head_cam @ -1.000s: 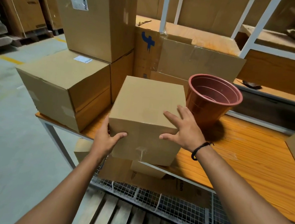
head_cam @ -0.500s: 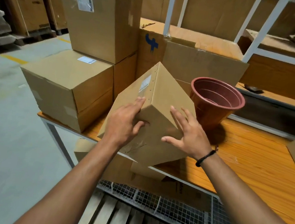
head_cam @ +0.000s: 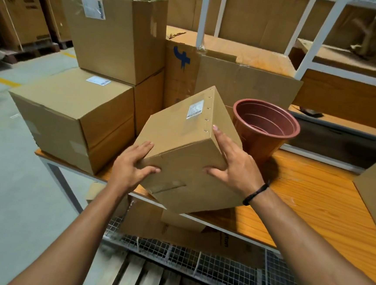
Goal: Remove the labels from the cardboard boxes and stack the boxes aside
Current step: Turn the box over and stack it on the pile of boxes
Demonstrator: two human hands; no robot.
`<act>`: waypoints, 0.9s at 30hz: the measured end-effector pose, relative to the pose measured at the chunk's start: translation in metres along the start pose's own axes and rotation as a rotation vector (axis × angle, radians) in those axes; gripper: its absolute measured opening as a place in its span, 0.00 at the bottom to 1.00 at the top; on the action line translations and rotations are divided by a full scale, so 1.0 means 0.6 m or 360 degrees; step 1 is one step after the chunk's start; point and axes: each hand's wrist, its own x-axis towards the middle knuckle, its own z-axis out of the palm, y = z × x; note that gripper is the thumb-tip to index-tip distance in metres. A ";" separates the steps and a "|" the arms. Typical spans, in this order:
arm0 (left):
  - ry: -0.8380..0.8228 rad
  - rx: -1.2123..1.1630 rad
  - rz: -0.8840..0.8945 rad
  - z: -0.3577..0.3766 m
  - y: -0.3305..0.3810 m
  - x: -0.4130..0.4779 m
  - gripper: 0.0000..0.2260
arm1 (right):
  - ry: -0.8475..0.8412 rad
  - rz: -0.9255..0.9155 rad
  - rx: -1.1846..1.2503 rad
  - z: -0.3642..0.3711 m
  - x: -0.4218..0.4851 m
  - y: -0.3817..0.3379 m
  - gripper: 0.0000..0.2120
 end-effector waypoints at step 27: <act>-0.0572 0.0935 0.0410 0.053 0.118 0.147 0.20 | 0.0385 0.0406 0.0587 0.022 0.001 0.068 0.16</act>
